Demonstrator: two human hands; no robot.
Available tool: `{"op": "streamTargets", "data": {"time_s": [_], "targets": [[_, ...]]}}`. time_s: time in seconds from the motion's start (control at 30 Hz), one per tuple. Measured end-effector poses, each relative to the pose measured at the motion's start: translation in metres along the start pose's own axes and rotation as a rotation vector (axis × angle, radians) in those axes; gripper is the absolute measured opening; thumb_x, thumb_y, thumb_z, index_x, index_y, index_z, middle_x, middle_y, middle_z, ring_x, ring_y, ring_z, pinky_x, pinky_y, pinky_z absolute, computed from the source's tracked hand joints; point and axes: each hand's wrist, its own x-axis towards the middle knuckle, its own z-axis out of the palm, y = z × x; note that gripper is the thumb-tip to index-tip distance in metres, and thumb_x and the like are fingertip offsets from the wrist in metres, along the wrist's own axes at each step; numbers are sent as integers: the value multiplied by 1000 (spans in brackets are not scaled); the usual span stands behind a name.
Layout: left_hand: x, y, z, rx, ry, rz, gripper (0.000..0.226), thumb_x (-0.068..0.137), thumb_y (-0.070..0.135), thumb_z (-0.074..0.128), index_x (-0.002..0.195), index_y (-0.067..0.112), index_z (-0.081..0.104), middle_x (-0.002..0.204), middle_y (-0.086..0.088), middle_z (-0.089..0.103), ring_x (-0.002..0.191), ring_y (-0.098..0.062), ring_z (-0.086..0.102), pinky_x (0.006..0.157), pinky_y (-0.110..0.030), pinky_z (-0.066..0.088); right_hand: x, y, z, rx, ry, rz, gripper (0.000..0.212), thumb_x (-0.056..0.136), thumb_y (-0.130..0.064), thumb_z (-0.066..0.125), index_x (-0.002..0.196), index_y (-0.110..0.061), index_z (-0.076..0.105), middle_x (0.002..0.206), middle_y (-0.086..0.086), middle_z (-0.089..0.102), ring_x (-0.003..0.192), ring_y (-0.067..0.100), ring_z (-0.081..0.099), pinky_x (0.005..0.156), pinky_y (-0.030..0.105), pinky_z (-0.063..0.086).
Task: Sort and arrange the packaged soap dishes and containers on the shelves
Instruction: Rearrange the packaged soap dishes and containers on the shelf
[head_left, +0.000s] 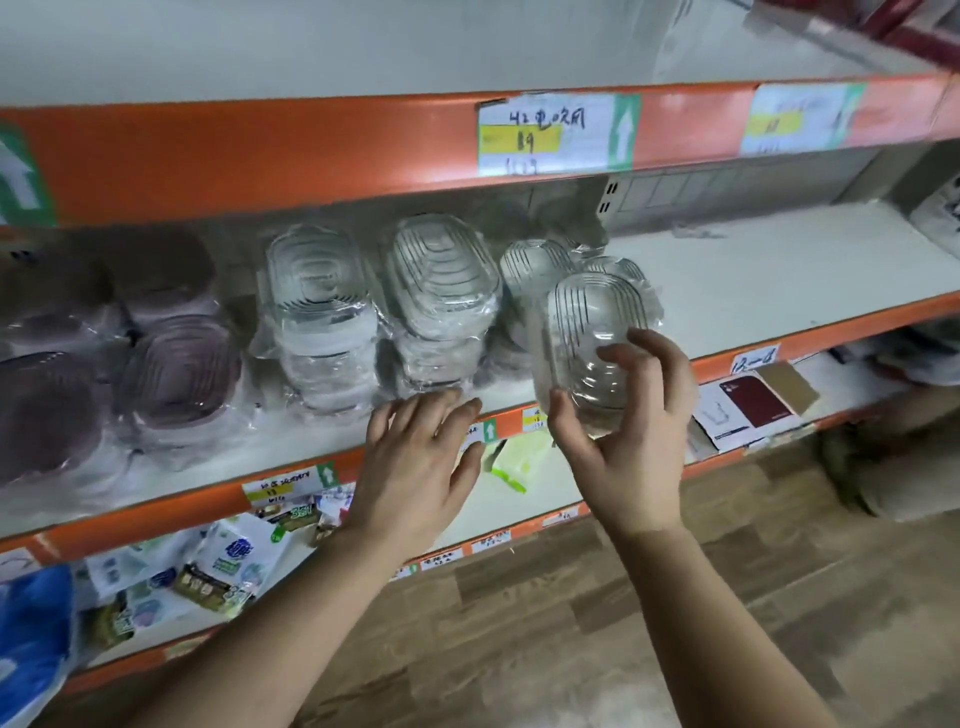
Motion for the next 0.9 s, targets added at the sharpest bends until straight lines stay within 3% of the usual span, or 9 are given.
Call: {"op": "streamTargets", "data": {"time_s": [0.1, 0.23, 0.37, 0.53, 0.67, 0.77, 0.9], "targets": [[7, 18, 6, 3, -16, -54, 43, 93, 38, 41, 120, 15, 65, 123, -4, 62, 110, -26, 59, 91, -41, 39, 29, 15, -1, 71, -42, -5, 40, 78, -26, 76, 103, -3, 55, 122, 8, 40, 120, 21, 41, 100, 25, 36], [13, 40, 15, 25, -39, -135, 43, 92, 37, 42, 119, 14, 66, 122, -5, 63, 110, -26, 59, 91, -42, 42, 58, 31, 5, 101, -121, -50, 37, 78, -23, 80, 99, -3, 56, 117, 12, 46, 111, 18, 45, 91, 22, 39], [19, 48, 18, 57, -31, -186, 42, 92, 37, 43, 117, 14, 67, 122, -6, 64, 109, -27, 60, 91, -42, 44, 68, 42, 13, 52, -223, -96, 32, 83, -27, 76, 99, -5, 61, 112, 14, 54, 105, 32, 52, 93, 40, 43], [24, 51, 21, 76, 9, -226, 42, 91, 36, 44, 116, 13, 68, 121, -6, 64, 106, -28, 62, 90, -42, 46, 66, 51, 16, -47, -193, -132, 31, 82, -34, 78, 100, -11, 69, 120, 9, 62, 109, 42, 49, 92, 28, 31], [24, 50, 23, 78, 21, -241, 42, 92, 36, 44, 116, 12, 68, 121, -6, 64, 106, -28, 62, 90, -43, 46, 78, 48, 25, 50, -176, -83, 34, 80, -31, 79, 98, -5, 66, 114, 18, 53, 104, 38, 51, 91, 37, 41], [23, 48, 27, 95, 19, -241, 41, 93, 36, 44, 116, 13, 68, 121, -6, 64, 106, -27, 62, 90, -41, 46, 85, 45, 34, 97, -167, -41, 32, 83, -29, 77, 99, -5, 63, 111, 18, 52, 103, 36, 50, 89, 35, 40], [21, 48, 32, 103, 4, -251, 41, 92, 36, 44, 116, 15, 68, 123, -5, 64, 107, -26, 63, 90, -41, 46, 83, 45, 41, 37, -197, -66, 29, 89, -28, 69, 109, -7, 64, 119, 16, 54, 115, 38, 48, 99, 46, 39]]}}
